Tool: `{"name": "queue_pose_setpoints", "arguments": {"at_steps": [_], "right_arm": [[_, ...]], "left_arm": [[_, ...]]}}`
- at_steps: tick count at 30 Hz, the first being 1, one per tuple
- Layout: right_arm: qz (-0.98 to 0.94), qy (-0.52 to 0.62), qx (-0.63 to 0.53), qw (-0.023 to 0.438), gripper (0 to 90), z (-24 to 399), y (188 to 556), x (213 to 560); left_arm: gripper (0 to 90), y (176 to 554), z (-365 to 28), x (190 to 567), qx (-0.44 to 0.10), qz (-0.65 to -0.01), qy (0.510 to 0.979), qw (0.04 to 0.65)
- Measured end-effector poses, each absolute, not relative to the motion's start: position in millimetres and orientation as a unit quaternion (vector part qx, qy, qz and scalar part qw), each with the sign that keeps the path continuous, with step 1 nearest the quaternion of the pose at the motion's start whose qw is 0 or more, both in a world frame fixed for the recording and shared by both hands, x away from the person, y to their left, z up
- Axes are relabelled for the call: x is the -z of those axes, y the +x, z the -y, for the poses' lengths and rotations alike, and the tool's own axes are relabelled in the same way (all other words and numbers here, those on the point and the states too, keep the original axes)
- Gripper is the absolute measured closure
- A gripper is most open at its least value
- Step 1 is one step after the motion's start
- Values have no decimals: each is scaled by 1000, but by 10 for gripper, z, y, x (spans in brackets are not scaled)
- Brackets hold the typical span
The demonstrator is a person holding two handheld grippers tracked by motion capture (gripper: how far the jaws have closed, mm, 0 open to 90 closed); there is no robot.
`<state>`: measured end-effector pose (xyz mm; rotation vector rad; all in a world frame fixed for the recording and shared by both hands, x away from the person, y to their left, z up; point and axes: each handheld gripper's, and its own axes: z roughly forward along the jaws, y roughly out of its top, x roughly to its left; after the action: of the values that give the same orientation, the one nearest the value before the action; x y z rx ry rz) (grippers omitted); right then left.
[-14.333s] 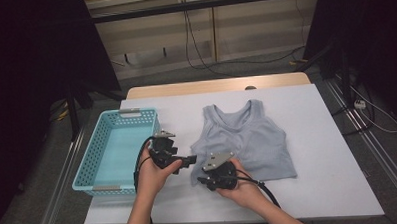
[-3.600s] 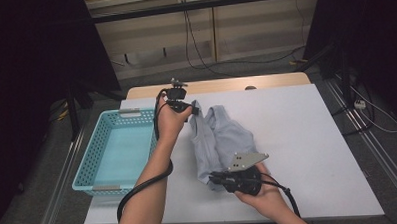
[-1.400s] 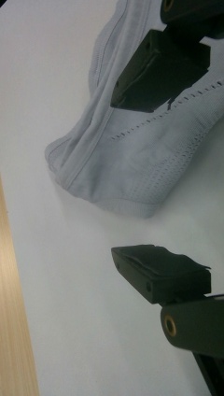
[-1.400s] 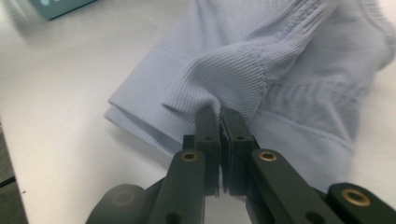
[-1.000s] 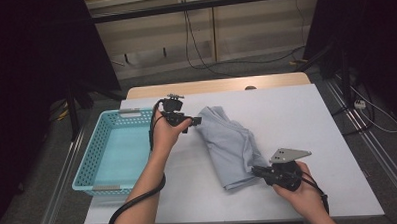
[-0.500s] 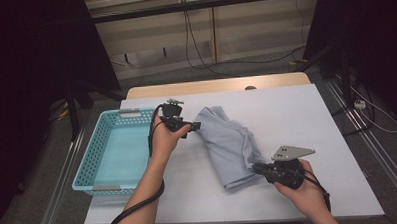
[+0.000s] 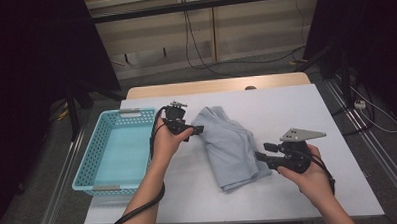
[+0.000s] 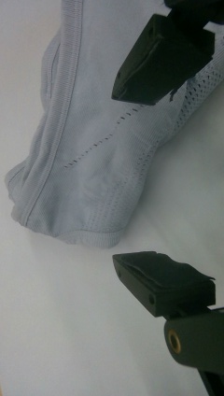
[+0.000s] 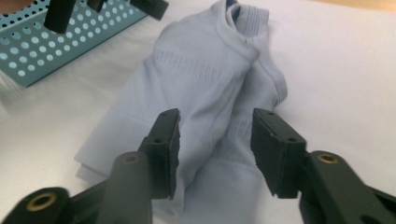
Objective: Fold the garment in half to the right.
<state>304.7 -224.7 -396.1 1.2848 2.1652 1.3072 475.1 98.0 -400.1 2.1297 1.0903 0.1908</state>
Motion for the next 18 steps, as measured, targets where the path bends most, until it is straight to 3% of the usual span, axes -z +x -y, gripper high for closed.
{"name": "queue_pose_setpoints", "arguments": {"at_steps": [9,15,18], "right_arm": [[-762,458,-429,163,508,1994,3392,4061],[-783,461,-385,163,634,1845,3564,4176],[-783,468,-381,151,853,1856,3608,4196]], "left_arm": [[175,4706,-991,4040,-72,-425,828,357],[173,4694,-1013,4056,-67,-423,831,355],[169,4697,-1014,4074,-66,-424,830,356]]}}
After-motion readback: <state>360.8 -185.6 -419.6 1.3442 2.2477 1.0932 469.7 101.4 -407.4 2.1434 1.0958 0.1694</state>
